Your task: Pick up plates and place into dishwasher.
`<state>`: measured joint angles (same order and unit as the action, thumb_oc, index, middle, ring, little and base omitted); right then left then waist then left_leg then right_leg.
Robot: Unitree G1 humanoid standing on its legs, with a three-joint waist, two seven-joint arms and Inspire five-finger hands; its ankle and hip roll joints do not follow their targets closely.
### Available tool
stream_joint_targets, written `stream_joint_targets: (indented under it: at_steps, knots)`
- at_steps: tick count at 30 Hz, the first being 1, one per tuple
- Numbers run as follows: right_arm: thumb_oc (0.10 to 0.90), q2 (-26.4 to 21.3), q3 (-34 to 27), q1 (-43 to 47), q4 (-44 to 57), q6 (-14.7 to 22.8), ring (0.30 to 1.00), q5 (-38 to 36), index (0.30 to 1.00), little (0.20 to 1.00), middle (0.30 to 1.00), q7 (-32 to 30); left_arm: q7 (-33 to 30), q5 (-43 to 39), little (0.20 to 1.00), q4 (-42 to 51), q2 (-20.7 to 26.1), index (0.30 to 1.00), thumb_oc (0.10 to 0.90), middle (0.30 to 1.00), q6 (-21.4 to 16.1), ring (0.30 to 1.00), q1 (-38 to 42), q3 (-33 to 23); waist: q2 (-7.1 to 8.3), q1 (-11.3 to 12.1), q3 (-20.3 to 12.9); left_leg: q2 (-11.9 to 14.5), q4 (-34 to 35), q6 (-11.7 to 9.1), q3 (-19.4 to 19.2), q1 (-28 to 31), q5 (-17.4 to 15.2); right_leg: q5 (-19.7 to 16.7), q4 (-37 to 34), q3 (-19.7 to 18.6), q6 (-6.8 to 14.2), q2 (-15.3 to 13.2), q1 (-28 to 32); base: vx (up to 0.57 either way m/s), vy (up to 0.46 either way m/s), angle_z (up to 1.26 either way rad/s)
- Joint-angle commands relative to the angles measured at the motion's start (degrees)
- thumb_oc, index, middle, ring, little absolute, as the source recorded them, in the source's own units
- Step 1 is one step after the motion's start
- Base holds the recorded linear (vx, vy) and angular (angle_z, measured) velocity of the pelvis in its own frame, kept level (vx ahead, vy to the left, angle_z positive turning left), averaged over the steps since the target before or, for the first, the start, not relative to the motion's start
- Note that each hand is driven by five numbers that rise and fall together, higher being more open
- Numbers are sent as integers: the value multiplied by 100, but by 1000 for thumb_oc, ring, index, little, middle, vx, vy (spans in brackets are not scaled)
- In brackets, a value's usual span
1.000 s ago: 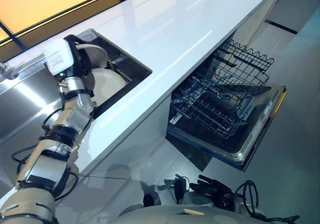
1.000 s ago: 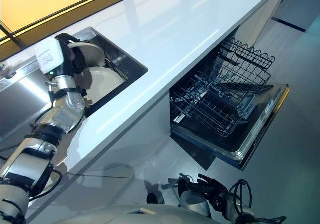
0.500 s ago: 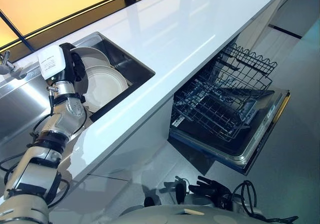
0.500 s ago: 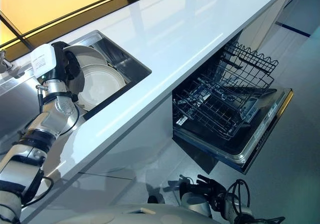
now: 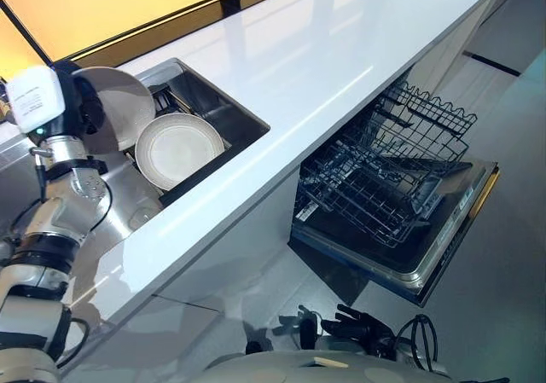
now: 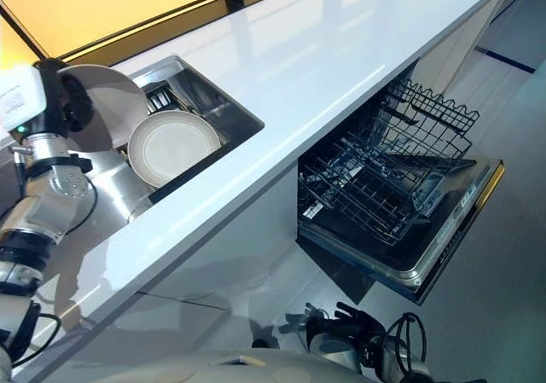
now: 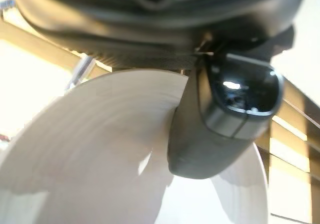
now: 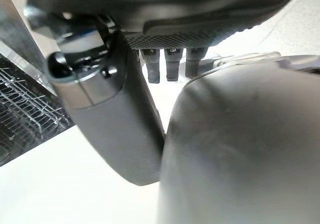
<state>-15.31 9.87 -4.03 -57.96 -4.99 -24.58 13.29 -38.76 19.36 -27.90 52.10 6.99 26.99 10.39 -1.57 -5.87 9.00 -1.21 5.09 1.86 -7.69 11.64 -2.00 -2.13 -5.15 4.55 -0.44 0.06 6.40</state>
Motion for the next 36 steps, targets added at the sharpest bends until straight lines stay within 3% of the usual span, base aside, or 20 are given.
stream_joint_targets:
  at_steps: [1,6,12,16,17,19,22,25,30,36]
  knots:
    - [800,-155,-123,-141,28,194,900,-128,900,900,900,173,-65,733,200,-110,895,300,100,300,193,300,696,-302,-317,-50,-529,-241,-59,-67,102,-332,-320,834,615,47,453,151,-178,0,0,0]
    - [800,-215,-174,-154,-24,177,900,-223,900,900,900,195,138,1064,200,-386,1292,300,100,300,312,300,965,14,-348,-103,-530,-248,-63,-47,35,-339,-328,788,584,-28,479,147,-200,18,21,-3]
    - [800,-265,-253,-169,-204,291,900,-223,900,900,900,224,87,615,200,-590,1501,300,100,300,293,300,1414,365,-365,-158,-553,-248,-35,-31,-39,-359,-318,730,543,-107,513,156,-246,10,11,-2]
    - [800,-256,-229,-171,-171,378,900,-279,900,900,900,210,-173,-278,200,-628,1386,300,100,300,-88,300,1538,241,-341,-165,-553,-250,-34,-18,-64,-367,-323,726,552,-116,524,147,-269,-9,6,-6]
    - [800,-244,-195,-174,-28,454,900,-355,900,900,900,173,-268,-978,200,-520,1238,300,100,300,-527,300,1585,53,-322,-168,-546,-245,-46,-3,-74,-368,-335,752,602,-116,520,139,-287,-29,-1,-10]
    - [800,-235,-157,-192,209,584,900,-420,900,900,900,131,-369,-1649,200,-266,1016,300,100,300,-945,300,1573,-198,-304,-168,-543,-240,-56,10,-62,-366,-348,795,672,-110,515,129,-305,-47,-3,-5]
    - [800,-154,-89,-208,822,668,900,-738,900,900,900,36,-285,-1950,200,354,546,300,100,300,-1297,300,1332,-672,-270,-164,-530,-228,-60,29,-4,-352,-351,891,863,-95,506,98,-351,-41,1,1]
    - [800,-55,-88,-216,1237,795,900,-802,900,900,900,79,-99,-2009,200,974,156,300,100,300,-1484,300,1042,-1000,-245,-153,-519,-227,-50,48,73,-333,-355,966,1039,-65,511,52,-407,-46,14,2]
    - [800,1,-123,-176,1451,979,900,-693,900,900,900,190,82,-1928,200,1634,-65,300,100,300,-1804,300,712,-1206,-209,-90,-507,-250,-42,61,105,-284,-378,946,1030,9,542,2,-384,-35,21,0]
    - [800,-210,-36,-34,1670,859,900,589,900,900,900,-877,63,-1476,200,2441,-2,300,100,300,-1947,300,229,-1385,-138,72,-556,-283,-9,13,82,-300,-379,721,612,120,585,-13,-262,-34,16,6]
